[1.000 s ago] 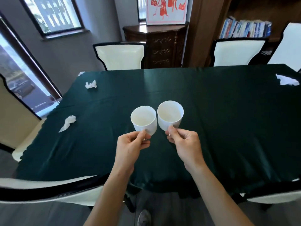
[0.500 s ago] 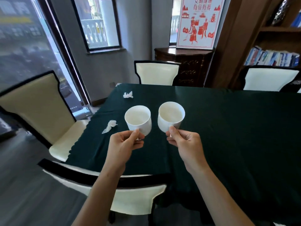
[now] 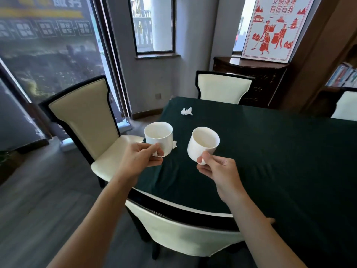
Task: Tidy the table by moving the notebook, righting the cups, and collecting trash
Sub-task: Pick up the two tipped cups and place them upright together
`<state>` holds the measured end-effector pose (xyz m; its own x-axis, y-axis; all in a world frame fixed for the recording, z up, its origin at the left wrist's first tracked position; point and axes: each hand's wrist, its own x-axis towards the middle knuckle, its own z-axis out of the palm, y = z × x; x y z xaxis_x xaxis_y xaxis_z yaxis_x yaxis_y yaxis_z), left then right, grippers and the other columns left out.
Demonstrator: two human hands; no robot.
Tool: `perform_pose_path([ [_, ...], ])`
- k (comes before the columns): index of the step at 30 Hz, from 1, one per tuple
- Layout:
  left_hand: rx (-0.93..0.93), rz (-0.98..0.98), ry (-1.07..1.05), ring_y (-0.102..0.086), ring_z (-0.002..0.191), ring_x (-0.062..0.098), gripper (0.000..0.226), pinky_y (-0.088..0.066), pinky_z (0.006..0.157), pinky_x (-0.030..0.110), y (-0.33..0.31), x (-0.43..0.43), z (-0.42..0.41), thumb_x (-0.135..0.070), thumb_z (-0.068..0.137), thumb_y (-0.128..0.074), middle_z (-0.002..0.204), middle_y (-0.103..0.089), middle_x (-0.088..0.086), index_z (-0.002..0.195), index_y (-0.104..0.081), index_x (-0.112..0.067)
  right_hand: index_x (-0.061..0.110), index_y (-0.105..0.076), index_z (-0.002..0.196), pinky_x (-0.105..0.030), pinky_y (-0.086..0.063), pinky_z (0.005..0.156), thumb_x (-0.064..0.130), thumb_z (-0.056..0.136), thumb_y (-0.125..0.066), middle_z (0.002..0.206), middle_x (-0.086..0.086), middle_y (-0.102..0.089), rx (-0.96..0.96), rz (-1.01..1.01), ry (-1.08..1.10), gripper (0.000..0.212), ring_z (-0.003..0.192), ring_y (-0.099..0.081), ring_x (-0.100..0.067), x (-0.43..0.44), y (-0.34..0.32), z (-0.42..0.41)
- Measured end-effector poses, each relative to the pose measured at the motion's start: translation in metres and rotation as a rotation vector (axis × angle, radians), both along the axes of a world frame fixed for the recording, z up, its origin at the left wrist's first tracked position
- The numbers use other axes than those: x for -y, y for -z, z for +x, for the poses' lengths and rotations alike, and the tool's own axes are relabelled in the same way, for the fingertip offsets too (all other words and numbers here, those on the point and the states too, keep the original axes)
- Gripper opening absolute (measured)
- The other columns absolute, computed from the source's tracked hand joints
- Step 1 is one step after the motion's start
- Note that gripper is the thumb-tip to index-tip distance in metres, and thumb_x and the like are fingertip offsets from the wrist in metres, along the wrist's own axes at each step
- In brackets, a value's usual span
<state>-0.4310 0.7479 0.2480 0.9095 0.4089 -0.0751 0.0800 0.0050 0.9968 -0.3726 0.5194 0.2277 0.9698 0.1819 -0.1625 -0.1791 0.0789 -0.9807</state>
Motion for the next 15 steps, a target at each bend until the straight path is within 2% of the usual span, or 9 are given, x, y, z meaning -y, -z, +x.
perform_pose_path([
  [4, -0.068, -0.062, 0.013, -0.074, 0.067, 0.018, 0.036, -0.065, 0.067, 0.024, 0.012, -0.037, 0.01, -0.014, 0.103, -0.063, 0.076, -0.077, 0.005, 0.073, -0.08, -0.003, 0.002, -0.08, 0.08, -0.031, -0.064, 0.084, 0.02, 0.1, -0.068, 0.1, -0.012, -0.081, -0.087, 0.01, -0.044, 0.03, 0.1, -0.075, -0.033, -0.03, 0.013, 0.012],
  [9, -0.19, -0.105, 0.025, -0.077, 0.071, 0.018, 0.037, -0.064, 0.067, 0.023, 0.036, -0.082, 0.035, -0.014, 0.102, -0.065, 0.079, -0.079, 0.006, 0.071, -0.083, -0.006, -0.009, -0.077, 0.092, -0.029, -0.064, 0.084, 0.017, 0.1, -0.068, 0.112, -0.018, -0.077, -0.285, 0.052, -0.106, 0.028, 0.115, -0.071, -0.036, -0.068, 0.041, 0.041],
  [15, -0.301, -0.172, 0.041, -0.078, 0.07, 0.019, 0.036, -0.064, 0.068, 0.024, 0.082, -0.127, 0.074, -0.011, 0.102, -0.064, 0.081, -0.078, 0.009, 0.073, -0.083, -0.004, -0.011, -0.077, 0.088, -0.039, -0.06, 0.098, 0.012, 0.097, -0.071, 0.112, -0.019, -0.077, -0.417, 0.022, -0.13, 0.026, 0.11, -0.073, -0.031, -0.107, 0.089, 0.083],
])
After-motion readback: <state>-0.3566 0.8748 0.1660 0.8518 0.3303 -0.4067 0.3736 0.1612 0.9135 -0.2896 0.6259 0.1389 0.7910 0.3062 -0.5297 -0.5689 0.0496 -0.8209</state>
